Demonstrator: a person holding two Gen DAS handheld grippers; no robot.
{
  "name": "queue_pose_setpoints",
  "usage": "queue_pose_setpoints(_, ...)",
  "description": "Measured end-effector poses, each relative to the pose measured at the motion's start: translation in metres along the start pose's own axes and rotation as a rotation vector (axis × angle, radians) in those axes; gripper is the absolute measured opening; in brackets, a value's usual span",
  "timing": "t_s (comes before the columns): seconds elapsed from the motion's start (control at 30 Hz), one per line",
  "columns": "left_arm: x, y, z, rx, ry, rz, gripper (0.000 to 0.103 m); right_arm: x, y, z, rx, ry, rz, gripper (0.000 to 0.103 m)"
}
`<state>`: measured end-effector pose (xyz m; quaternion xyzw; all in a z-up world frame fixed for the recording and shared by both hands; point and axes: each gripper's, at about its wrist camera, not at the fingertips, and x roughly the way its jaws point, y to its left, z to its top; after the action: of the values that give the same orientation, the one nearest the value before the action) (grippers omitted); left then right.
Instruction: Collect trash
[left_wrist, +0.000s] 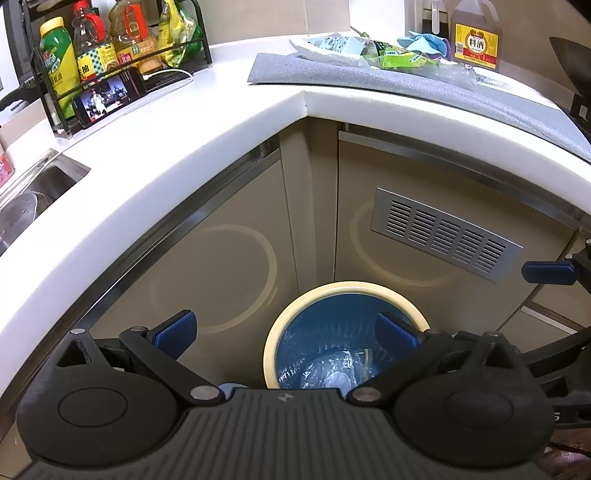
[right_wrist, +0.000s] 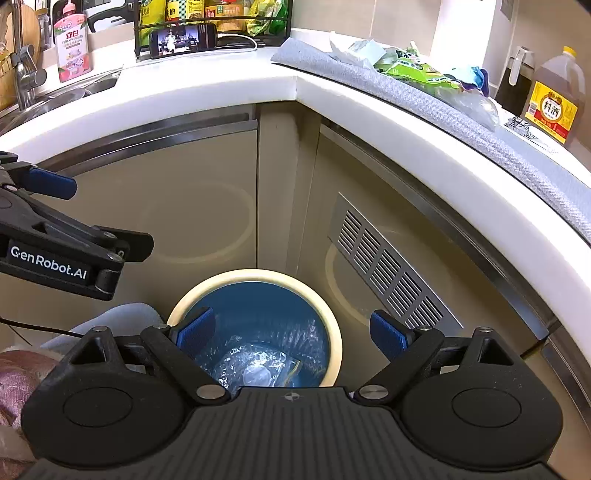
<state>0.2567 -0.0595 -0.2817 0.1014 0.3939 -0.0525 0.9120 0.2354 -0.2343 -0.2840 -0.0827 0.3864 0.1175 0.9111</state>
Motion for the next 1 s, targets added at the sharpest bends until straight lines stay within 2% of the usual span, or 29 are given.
queue_pose_setpoints(1.0,0.006,0.004,0.003,-0.002,0.001,0.017,0.103,0.012,-0.009,-0.005,0.015,0.039,0.020,0.092)
